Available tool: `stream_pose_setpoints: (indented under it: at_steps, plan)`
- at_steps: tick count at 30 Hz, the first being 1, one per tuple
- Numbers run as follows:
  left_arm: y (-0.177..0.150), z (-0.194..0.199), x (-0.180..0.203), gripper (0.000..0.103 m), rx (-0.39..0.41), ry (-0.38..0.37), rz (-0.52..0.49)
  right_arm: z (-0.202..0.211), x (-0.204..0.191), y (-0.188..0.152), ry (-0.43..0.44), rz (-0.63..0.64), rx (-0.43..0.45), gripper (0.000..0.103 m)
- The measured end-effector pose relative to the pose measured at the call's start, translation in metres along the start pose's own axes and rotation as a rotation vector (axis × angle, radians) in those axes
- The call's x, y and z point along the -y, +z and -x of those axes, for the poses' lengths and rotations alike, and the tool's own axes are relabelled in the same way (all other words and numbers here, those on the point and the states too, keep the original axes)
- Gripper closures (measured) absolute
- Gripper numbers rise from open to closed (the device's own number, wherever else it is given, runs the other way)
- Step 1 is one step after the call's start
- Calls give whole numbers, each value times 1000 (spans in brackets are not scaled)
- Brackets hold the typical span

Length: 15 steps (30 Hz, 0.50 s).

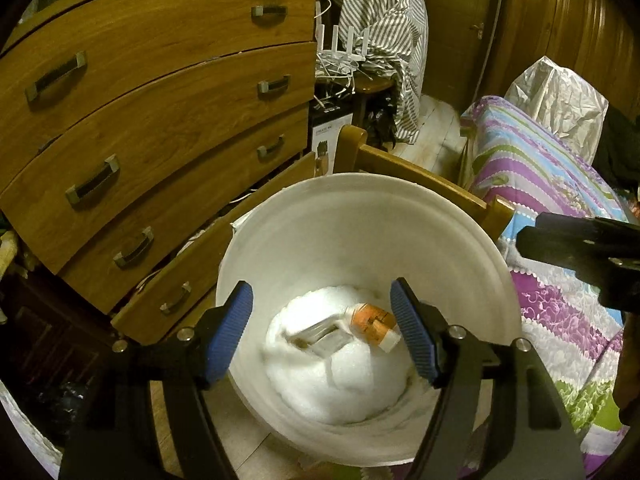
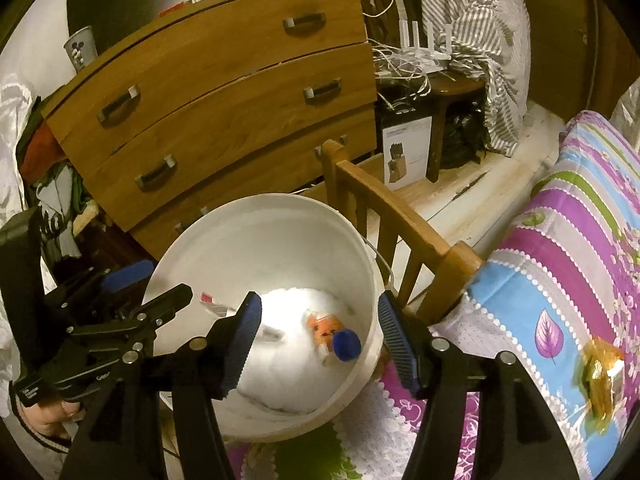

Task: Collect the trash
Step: 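Open both grippers to drop the box and cap into the bucket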

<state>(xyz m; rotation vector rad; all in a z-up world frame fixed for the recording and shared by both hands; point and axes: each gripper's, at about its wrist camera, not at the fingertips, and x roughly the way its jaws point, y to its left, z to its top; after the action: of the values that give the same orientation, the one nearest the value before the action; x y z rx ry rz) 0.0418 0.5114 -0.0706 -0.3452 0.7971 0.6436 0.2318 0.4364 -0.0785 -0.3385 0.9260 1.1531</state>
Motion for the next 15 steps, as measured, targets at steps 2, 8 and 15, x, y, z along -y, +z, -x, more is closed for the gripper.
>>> stream_pose_setpoints:
  at_steps: [2,8,15]
  plan:
    - [-1,5,2,35,9,-1,-3,9,2,-5,6,-11,16,41]
    - [-9,26,19,35,41,-34,-21,59,7,-38,4,-14,99,41]
    - [-32,41,80,35,36,-139,-114,151,41,-128,-41,-59,219,41]
